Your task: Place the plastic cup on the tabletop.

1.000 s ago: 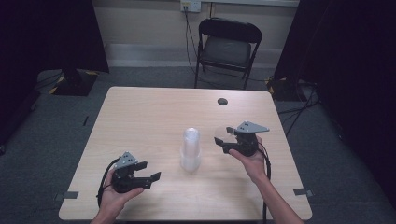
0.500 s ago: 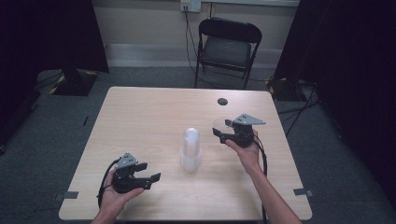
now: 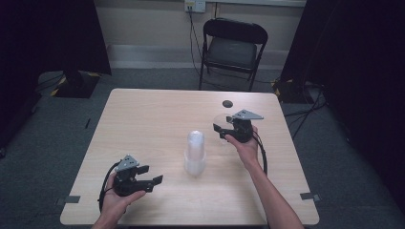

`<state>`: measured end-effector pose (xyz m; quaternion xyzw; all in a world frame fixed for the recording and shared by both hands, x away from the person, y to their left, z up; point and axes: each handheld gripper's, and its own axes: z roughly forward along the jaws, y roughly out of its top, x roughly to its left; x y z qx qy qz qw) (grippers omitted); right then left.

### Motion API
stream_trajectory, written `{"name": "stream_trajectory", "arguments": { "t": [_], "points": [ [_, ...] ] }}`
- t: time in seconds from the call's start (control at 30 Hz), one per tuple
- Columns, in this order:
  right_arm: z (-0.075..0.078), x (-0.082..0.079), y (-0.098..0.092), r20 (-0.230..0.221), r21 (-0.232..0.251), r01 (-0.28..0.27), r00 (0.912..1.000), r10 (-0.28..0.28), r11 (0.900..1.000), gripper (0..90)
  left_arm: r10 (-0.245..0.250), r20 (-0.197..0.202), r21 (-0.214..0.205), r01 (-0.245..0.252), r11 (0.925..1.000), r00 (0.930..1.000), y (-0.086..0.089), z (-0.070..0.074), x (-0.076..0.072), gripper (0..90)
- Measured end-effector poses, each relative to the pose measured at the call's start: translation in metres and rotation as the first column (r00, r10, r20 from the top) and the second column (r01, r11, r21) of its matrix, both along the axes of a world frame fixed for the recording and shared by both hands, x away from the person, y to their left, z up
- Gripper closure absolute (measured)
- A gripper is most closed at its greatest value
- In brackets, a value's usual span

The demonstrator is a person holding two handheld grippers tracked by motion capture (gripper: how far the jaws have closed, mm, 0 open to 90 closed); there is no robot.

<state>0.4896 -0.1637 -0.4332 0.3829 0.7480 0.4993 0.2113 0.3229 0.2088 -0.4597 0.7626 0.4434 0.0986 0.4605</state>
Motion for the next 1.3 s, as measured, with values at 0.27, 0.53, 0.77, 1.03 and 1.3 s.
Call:
{"name": "stream_trajectory", "arguments": {
  "t": [0.27,0.53,0.77,1.03,1.3],
  "points": [
    [-0.013,0.013,0.008,-0.022,-0.007,0.000,0.9998,0.000,1.0000,30.0,0.022,-0.007,-0.006,-0.022,0.9997,0.9997,0.000,0.000,0.004,26.7],
    [-0.027,0.017,0.009,-0.043,-0.025,0.010,0.9990,-0.011,0.9996,29.7,0.011,-0.009,0.003,-0.011,0.9999,0.9999,-0.001,-0.002,0.005,26.7],
    [-0.033,0.017,0.016,-0.037,-0.038,-0.008,0.9993,0.007,0.9992,29.2,0.004,-0.005,0.008,-0.004,1.0000,1.0000,-0.001,-0.001,0.003,26.7],
    [-0.036,0.007,0.011,-0.024,-0.031,-0.003,0.9997,0.003,0.9995,29.0,0.010,-0.002,0.004,-0.010,0.9999,0.9999,0.000,-0.001,0.002,26.7],
    [-0.036,0.002,0.004,-0.050,-0.031,-0.003,0.9987,0.002,0.9995,26.8,0.004,-0.003,0.007,-0.004,1.0000,1.0000,-0.001,0.000,0.002,26.7]
  ]
}}
